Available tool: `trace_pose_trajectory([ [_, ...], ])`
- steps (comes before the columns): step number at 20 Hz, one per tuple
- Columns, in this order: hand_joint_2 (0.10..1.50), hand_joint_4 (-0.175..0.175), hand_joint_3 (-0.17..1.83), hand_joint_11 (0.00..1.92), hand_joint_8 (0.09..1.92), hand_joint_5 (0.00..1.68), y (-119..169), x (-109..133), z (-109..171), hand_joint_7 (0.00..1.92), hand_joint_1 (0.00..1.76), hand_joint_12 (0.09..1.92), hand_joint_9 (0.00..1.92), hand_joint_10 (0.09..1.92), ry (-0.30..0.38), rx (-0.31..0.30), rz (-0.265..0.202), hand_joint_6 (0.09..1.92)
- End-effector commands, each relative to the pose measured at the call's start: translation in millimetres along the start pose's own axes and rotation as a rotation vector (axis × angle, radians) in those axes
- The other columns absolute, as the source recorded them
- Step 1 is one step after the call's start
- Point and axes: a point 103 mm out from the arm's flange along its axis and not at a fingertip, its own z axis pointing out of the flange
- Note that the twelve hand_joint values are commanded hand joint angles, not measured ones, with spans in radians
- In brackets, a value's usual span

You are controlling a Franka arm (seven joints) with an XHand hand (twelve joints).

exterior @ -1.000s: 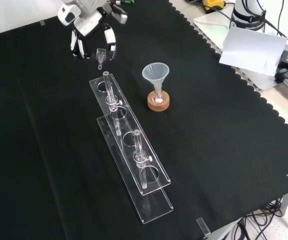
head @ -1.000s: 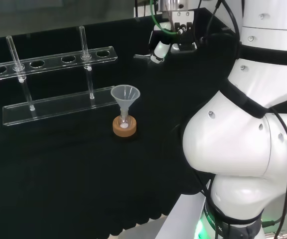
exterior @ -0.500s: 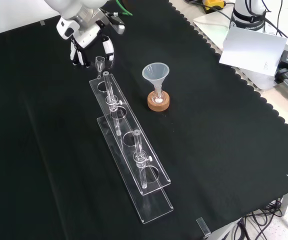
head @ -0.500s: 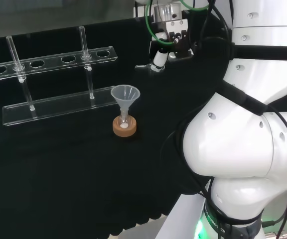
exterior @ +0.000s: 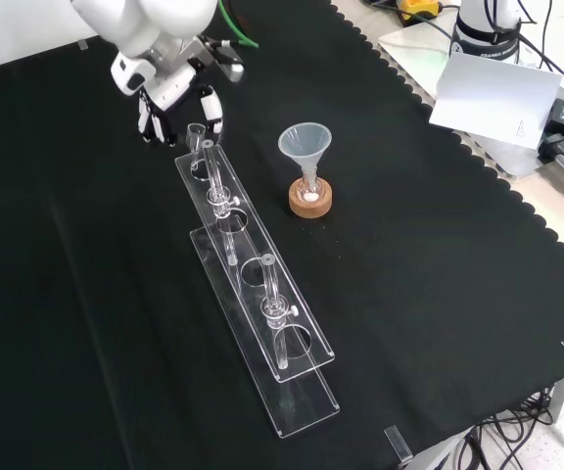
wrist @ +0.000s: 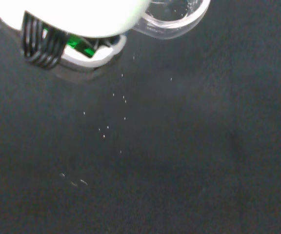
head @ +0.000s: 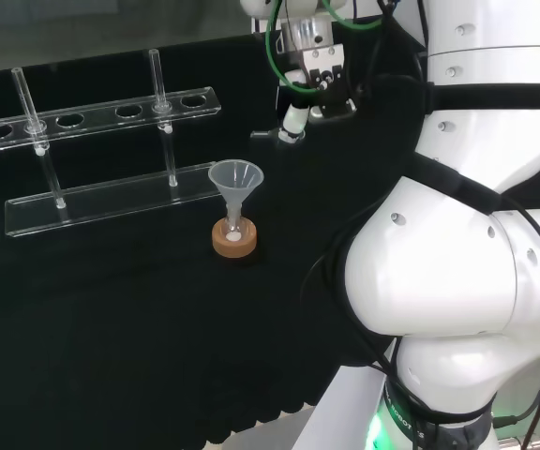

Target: Put the weighing funnel back on the table.

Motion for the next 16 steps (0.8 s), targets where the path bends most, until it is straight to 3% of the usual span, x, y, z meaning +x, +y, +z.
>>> trace_pose_trajectory([
  [1,0.57,0.175,0.87,0.73,0.71,1.21,21,4,21,0.48,1.12,1.09,0.82,0.44,-0.020,0.008,-0.008,0.90],
  [16,0.57,0.175,0.88,0.74,0.71,1.20,36,10,36,0.49,1.12,1.09,0.82,0.44,-0.030,0.049,-0.001,0.91],
])
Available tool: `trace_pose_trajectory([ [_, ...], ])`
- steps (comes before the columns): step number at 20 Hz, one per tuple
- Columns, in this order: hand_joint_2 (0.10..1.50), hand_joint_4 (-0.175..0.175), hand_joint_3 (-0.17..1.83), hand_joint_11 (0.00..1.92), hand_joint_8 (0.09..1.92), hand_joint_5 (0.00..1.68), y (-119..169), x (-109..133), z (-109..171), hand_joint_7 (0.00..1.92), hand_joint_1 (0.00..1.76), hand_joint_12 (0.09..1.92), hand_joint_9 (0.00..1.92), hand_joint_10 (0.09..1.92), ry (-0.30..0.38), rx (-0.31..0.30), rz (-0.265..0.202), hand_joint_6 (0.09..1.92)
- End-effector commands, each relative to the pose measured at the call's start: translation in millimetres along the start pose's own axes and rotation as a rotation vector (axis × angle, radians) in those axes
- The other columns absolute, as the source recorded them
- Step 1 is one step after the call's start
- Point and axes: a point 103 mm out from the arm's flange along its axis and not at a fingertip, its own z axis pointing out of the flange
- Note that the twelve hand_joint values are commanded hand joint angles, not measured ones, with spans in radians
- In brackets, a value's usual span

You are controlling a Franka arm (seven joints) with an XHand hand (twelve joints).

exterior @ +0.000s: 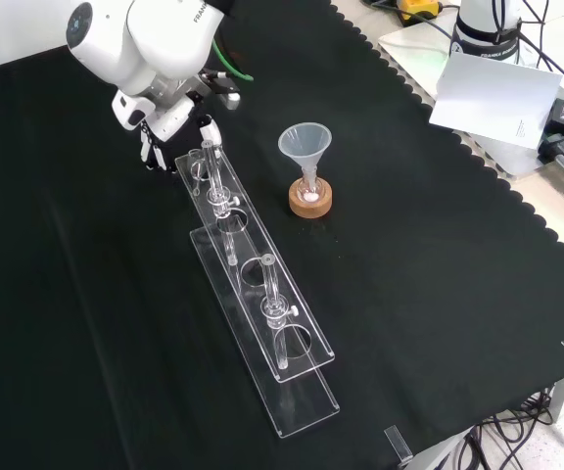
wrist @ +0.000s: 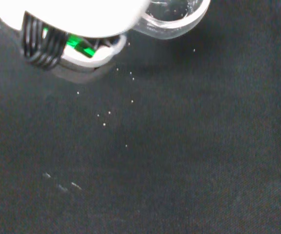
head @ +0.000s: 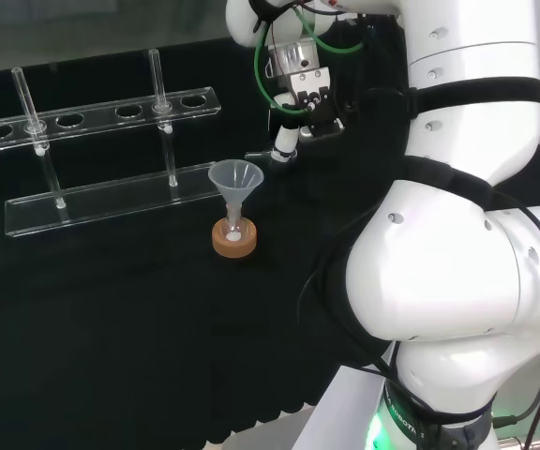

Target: Put the weighing funnel back on the table.

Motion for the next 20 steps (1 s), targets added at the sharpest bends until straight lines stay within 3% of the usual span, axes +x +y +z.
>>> trace_pose_trajectory([
  [1,0.57,0.175,0.88,0.74,0.71,1.20,1.3,0.4,4.0,0.49,1.12,1.09,0.82,0.44,-0.004,0.007,0.001,0.91],
  [8,0.56,0.175,0.89,0.74,0.71,1.20,4.4,4.0,7.6,0.49,1.12,1.09,0.82,0.44,-0.040,0.006,0.004,0.91],
  [17,0.57,0.175,0.89,0.73,0.71,1.19,5.3,3.8,10.6,0.48,1.12,1.10,0.81,0.44,-0.018,-0.003,0.006,0.93],
  [20,0.67,0.175,0.72,0.69,0.72,1.15,2.4,4.7,9.9,0.45,1.10,1.12,0.79,0.46,-0.053,-0.004,0.002,0.91],
])
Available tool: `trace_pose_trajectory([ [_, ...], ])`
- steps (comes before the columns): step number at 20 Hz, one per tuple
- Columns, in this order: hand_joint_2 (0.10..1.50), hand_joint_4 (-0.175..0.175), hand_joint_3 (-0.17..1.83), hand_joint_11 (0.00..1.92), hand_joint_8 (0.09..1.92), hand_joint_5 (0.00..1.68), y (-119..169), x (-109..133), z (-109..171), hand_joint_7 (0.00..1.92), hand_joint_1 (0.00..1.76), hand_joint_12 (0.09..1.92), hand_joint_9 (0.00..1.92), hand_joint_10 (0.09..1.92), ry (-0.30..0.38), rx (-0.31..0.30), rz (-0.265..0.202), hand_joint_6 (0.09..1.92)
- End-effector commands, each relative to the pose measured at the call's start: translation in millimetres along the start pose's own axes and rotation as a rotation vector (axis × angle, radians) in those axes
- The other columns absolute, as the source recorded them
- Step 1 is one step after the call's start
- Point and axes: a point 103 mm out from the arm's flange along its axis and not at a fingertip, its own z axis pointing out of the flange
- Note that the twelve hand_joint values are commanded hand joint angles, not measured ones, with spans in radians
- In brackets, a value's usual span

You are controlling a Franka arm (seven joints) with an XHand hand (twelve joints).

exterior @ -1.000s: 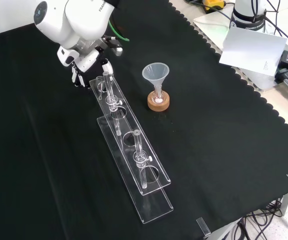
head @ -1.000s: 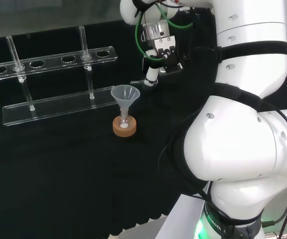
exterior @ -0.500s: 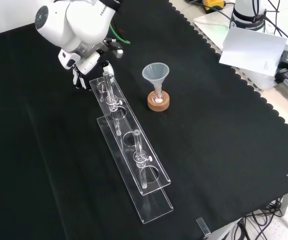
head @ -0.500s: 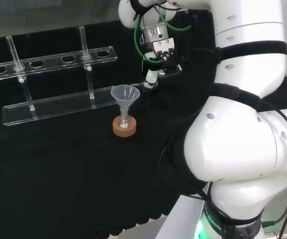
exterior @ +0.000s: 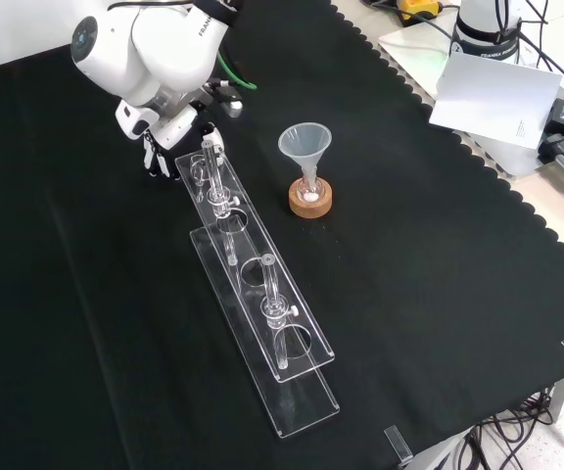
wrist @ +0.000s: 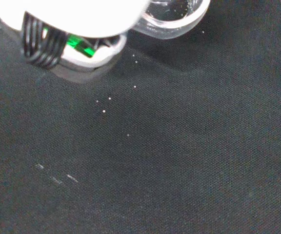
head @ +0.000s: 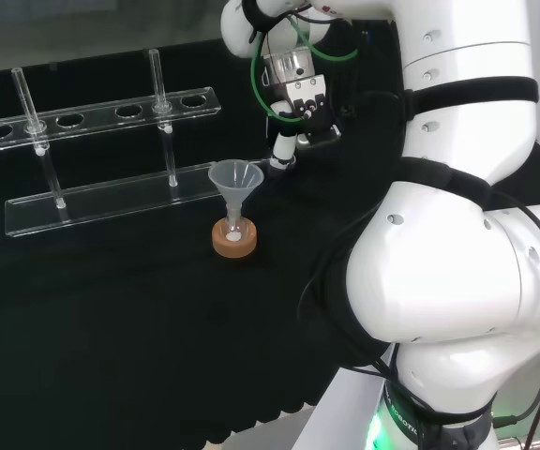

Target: Put the weighing funnel back on the table.

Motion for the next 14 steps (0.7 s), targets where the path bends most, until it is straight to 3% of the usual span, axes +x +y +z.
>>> trace_pose_trajectory([
  [1,0.67,0.107,0.67,0.67,0.73,1.06,-4,0,-1,0.43,1.06,1.14,0.77,0.47,-0.038,0.004,-0.002,0.91],
  [2,0.65,0.046,0.66,0.65,0.73,0.97,-6,-1,-1,0.40,1.04,1.16,0.75,0.48,-0.027,0.014,-0.003,0.91],
  [3,0.63,0.007,0.67,0.62,0.74,0.85,-7,-2,-1,0.37,1.02,1.18,0.73,0.50,-0.023,0.022,-0.002,0.91],
  [5,0.60,-0.031,0.68,0.56,0.74,0.61,-8,-2,-1,0.32,0.99,1.22,0.67,0.53,-0.034,0.045,-0.008,0.87],
  [8,0.59,-0.049,0.70,0.47,0.75,0.38,-11,2,0,0.23,0.96,1.28,0.57,0.60,-0.046,0.071,-0.013,0.64],
  [14,0.57,-0.057,0.69,0.38,0.73,0.27,-20,4,-3,0.06,0.91,1.32,0.41,0.69,-0.047,0.080,-0.016,0.25],
])
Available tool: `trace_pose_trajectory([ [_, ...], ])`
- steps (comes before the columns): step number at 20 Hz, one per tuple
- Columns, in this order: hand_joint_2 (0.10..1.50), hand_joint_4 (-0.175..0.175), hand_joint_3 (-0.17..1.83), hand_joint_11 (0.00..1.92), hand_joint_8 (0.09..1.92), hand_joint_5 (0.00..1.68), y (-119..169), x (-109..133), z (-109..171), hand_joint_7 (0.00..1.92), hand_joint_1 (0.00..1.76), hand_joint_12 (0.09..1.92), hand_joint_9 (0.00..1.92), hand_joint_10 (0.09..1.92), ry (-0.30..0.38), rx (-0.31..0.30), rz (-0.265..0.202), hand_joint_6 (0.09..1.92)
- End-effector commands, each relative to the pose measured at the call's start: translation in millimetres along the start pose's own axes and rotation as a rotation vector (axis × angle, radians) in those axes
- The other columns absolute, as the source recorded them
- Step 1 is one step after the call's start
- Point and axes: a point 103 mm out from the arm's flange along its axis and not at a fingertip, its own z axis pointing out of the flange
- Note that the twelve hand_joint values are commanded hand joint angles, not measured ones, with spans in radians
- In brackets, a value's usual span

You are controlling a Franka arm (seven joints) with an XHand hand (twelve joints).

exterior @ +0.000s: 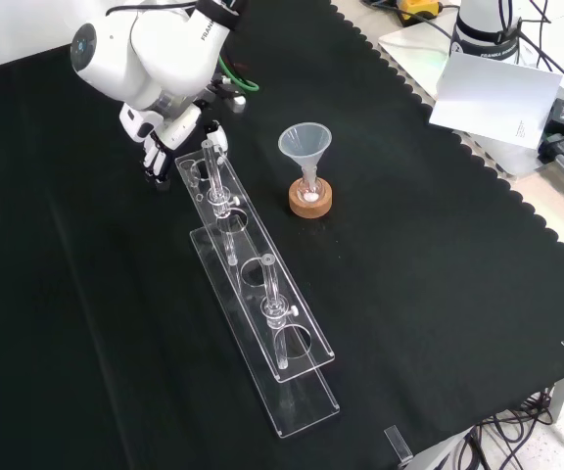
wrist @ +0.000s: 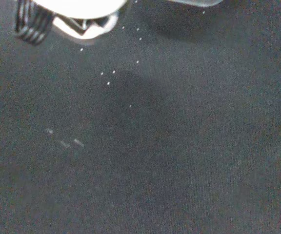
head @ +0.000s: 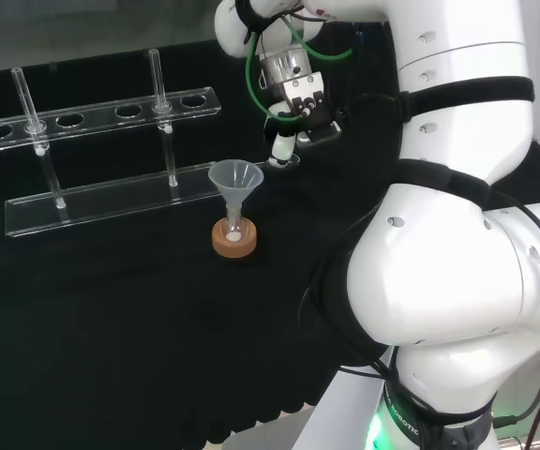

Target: Put the weighing funnel back on the table.

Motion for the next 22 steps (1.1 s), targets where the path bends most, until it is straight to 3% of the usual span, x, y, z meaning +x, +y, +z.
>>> trace_pose_trajectory([
  [1,0.57,-0.057,0.69,0.37,0.72,0.27,-12,1,-4,0.05,0.90,1.32,0.39,0.70,0.001,-0.009,-0.003,0.21],
  [11,0.56,-0.058,0.66,0.33,0.72,0.28,-75,-9,-46,0.07,0.87,1.33,0.38,0.70,0.070,-0.158,-0.011,0.16],
  [22,0.57,-0.059,0.64,0.34,0.72,0.34,-153,-13,-66,0.16,0.86,1.33,0.43,0.69,0.111,-0.237,-0.009,0.12],
])
